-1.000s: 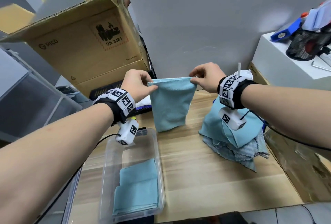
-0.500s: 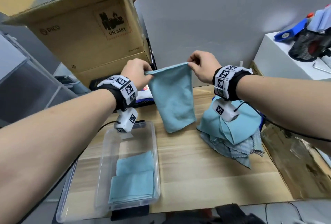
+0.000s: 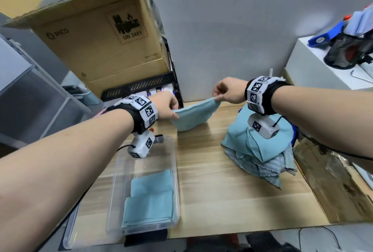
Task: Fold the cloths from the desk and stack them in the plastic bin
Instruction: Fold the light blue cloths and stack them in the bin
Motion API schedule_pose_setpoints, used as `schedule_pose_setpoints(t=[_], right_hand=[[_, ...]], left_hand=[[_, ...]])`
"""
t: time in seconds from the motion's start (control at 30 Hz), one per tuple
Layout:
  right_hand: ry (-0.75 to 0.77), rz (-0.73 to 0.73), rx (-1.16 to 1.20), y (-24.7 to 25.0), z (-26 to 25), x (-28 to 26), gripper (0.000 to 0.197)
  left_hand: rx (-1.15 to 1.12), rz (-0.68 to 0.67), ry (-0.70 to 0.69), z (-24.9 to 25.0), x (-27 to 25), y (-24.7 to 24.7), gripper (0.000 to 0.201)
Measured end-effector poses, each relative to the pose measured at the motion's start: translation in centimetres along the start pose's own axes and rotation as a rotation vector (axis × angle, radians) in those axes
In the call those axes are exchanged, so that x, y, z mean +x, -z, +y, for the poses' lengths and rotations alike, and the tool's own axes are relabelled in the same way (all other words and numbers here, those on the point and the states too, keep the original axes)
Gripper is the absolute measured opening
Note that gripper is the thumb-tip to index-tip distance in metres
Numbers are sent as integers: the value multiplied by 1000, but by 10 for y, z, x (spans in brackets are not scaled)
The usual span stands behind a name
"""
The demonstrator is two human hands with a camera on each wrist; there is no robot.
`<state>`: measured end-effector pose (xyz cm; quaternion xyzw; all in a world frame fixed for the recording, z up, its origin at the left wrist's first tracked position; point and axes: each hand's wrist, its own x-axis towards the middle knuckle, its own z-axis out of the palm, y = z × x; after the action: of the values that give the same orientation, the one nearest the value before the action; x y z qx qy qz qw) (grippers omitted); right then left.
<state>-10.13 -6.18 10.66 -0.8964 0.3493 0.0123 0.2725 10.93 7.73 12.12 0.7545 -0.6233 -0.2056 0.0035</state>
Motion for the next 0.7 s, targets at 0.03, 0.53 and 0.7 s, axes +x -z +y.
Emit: schedule_pose_setpoints(t=[0.03,0.53,0.7], right_hand=[[-14,-93,-13,-10,5,-3,6],[-157,-786,106,-143,60,-38,10],[-175,-480,54,-148,68,-20,11]], left_hand=[[-1,-90,5,0,0,-15,20],[-132,-796,161,20,-16,-166,10],[87,-454,155,17,4,-159,13]])
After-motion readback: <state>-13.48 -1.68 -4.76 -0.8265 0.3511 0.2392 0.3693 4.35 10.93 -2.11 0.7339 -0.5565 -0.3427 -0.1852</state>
